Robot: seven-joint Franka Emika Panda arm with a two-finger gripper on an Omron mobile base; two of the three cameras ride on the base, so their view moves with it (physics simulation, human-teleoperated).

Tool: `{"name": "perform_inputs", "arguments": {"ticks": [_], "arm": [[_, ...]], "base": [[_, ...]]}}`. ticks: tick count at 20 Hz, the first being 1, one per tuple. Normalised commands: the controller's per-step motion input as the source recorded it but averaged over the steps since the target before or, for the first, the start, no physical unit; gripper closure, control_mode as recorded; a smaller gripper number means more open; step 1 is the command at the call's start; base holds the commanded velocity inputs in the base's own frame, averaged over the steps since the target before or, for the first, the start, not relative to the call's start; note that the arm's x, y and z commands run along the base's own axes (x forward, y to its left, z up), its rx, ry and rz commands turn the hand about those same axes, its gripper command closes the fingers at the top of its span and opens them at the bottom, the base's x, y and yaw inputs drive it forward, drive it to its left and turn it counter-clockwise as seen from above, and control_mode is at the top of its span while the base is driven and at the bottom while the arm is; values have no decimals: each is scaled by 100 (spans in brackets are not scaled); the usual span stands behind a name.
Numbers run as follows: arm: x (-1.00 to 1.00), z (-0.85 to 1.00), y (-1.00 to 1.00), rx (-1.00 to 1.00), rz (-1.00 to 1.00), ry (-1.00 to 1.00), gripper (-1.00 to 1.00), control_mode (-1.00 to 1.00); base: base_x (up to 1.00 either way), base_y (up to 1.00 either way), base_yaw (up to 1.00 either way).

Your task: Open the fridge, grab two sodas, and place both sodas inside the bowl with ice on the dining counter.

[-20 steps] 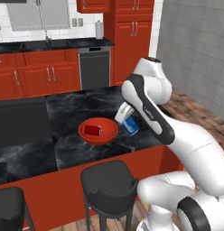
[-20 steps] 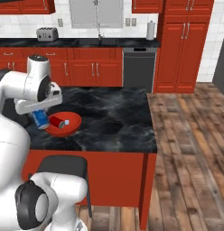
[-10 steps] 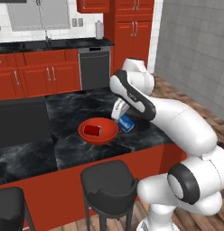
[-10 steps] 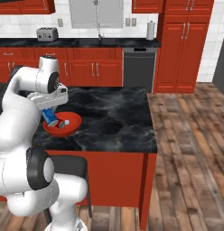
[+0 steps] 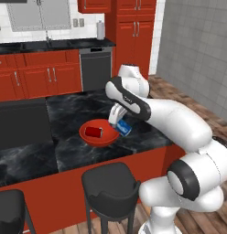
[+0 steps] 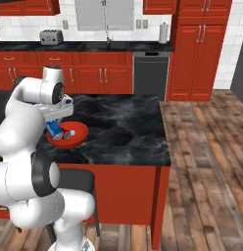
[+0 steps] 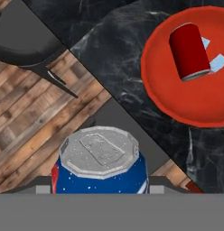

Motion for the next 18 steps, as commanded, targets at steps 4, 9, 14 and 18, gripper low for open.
{"name": "perform_inputs", "arguments": {"ticks": [4,9,14,18], "arm": [[39,-24,25,-3,0,0,100,-100],[56,-29,9,0,0,0,100,-100],[55,-36,2,0,0,0,100,-100],[56,-41,0,0,0,0,100,-100]], "base": [[0,0,0],[0,0,0],[0,0,0],[0,0,0]]}}
